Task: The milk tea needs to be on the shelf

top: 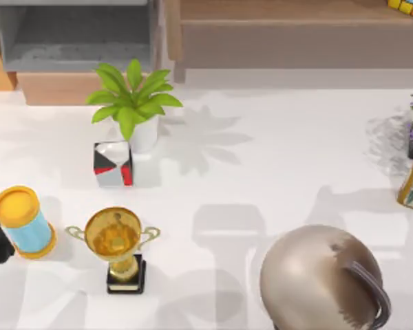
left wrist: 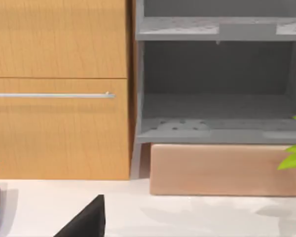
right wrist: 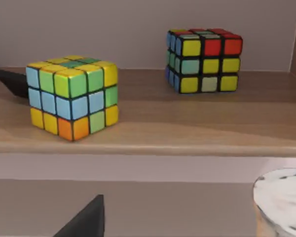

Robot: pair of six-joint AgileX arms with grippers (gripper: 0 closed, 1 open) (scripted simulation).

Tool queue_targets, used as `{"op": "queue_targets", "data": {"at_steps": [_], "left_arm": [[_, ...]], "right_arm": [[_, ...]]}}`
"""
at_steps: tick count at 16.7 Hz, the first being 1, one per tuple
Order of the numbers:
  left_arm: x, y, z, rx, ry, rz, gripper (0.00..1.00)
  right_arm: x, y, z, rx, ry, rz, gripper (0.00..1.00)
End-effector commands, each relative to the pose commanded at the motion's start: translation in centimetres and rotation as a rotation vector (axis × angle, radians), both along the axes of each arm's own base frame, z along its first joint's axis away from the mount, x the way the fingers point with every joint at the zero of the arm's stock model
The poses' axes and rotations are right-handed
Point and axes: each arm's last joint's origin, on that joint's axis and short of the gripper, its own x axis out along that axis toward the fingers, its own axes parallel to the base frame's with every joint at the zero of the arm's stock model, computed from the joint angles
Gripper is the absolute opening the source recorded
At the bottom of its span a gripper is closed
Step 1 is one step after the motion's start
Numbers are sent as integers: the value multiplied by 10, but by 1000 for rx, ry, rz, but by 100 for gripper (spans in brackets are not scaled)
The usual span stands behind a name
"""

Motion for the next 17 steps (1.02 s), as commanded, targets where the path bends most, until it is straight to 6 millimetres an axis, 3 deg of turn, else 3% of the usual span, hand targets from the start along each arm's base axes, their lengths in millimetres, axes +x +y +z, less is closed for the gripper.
{"op": "queue_targets", "data": {"at_steps": [5, 11, 17], "left_arm": [[0, 0, 0, 0, 0, 0, 100], [0, 0, 0, 0, 0, 0, 100], [0, 0, 0, 0, 0, 0, 100]], "right_arm": [[36, -44, -53, 0, 8, -5, 100], [45, -76, -114, 5, 13, -8, 100], [44, -81, -125, 6, 14, -9, 100]]}}
